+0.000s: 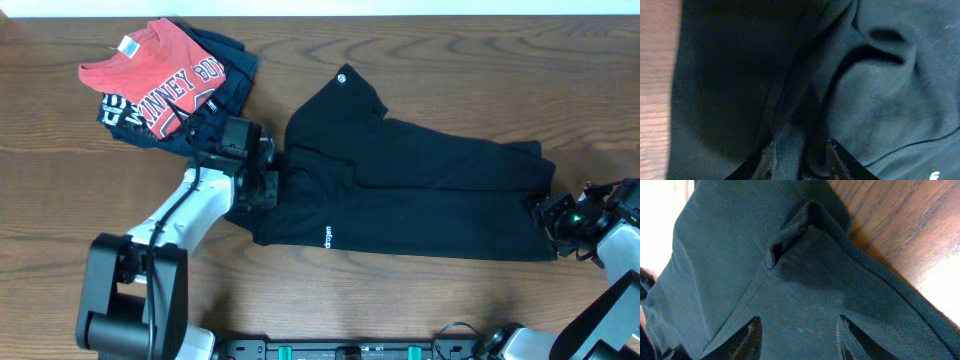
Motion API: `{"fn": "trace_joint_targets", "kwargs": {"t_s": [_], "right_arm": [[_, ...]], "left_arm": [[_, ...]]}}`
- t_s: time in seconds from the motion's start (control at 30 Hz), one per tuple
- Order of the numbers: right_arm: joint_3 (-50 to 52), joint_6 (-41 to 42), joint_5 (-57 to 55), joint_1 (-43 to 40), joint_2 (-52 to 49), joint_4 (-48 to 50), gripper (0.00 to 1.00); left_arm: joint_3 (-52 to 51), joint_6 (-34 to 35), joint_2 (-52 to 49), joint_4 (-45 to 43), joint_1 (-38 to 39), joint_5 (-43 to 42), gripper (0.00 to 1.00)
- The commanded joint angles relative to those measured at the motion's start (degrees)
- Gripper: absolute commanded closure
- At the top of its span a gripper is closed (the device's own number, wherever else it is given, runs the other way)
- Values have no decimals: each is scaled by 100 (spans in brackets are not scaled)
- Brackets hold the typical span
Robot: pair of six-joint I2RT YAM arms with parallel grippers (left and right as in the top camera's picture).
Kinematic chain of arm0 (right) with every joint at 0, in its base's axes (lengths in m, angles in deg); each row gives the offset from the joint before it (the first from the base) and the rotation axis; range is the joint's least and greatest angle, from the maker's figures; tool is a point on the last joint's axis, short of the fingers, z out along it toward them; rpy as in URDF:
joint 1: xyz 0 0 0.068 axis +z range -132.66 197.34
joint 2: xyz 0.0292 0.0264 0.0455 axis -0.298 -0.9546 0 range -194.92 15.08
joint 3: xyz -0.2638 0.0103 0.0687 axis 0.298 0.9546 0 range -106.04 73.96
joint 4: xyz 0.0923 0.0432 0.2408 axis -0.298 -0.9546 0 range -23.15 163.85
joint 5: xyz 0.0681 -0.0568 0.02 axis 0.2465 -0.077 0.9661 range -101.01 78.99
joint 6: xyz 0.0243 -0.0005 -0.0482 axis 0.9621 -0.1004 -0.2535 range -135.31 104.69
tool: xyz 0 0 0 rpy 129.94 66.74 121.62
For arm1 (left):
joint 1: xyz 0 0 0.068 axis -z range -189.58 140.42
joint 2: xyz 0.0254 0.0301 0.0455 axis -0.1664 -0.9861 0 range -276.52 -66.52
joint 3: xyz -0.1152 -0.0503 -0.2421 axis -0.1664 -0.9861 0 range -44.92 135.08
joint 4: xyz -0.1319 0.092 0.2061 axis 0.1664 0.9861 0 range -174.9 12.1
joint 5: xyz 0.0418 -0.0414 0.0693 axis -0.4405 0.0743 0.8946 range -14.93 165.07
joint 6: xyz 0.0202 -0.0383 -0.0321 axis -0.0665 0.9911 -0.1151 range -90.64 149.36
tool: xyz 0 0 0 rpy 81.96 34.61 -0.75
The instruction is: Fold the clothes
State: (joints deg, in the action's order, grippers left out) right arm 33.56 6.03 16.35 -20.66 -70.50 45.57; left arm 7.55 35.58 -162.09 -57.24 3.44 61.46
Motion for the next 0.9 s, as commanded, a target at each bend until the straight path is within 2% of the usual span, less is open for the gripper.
{"fn": "trace_joint_targets", "kwargs": {"t_s": [0.0,0.03,0.07,0.1,0.27,0.37,0.47,0.77,0.87], "right_arm": [[13,-129,-13,-17,72,-4,55],[13,-129,-15,-17,72,-4,55],[13,-129,-15,-17,72,-4,55],[13,-129,-15,-17,72,-4,56],[13,-133,-225,-17,72,-2,62],[22,-127,-590,-17,70,13,72],[94,-127,-616,-15,46,142,78],[839,-127,-634,-17,7,1123,81],[997,-26,-1001,-20,7,1224,89]], "left_arm": [[-103,-129,-238,-90,7,-232,68],[-103,-127,-297,-103,7,-293,75],[-103,-129,-348,-122,7,-315,86],[-103,-129,-382,-157,7,-315,94],[9,-127,-337,-111,-105,-55,94],[122,-127,-227,-50,-271,103,94],[168,-125,-76,-52,-428,101,94],[166,-127,48,0,-533,98,94],[166,-127,48,20,-533,101,94]]}}
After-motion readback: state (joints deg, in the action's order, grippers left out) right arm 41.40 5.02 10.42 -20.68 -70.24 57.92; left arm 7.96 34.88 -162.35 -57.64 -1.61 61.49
